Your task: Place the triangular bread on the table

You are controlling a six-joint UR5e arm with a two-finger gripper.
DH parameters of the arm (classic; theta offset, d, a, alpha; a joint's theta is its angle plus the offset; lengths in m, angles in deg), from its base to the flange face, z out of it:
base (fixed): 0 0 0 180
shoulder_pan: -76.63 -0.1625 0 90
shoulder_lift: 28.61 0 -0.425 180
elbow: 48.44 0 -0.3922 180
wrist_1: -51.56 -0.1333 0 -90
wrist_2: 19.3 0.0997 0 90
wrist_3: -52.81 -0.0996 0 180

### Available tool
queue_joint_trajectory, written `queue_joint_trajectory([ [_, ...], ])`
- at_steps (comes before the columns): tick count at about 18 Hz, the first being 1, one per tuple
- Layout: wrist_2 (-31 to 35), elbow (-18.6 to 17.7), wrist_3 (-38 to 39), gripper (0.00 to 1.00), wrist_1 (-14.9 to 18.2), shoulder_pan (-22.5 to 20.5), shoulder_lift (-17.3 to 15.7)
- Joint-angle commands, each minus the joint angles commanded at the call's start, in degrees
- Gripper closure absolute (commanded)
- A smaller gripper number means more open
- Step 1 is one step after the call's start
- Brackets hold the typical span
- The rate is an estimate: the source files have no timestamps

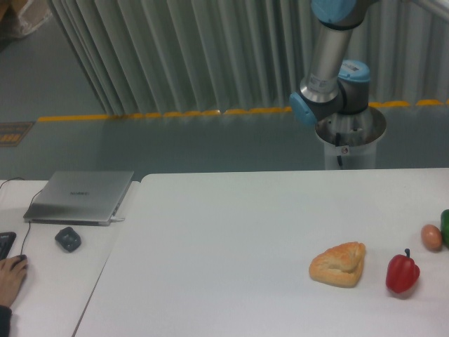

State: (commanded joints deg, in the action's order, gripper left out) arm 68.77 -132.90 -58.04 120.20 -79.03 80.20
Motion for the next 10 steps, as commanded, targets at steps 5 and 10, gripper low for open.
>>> queue_joint_trajectory([
  [5, 0.00, -1.76, 2.11, 0.00, 0.79, 2.11, -1.93],
  [10, 0.00, -2.11, 2.65, 0.00, 0.88, 2.11, -2.11],
])
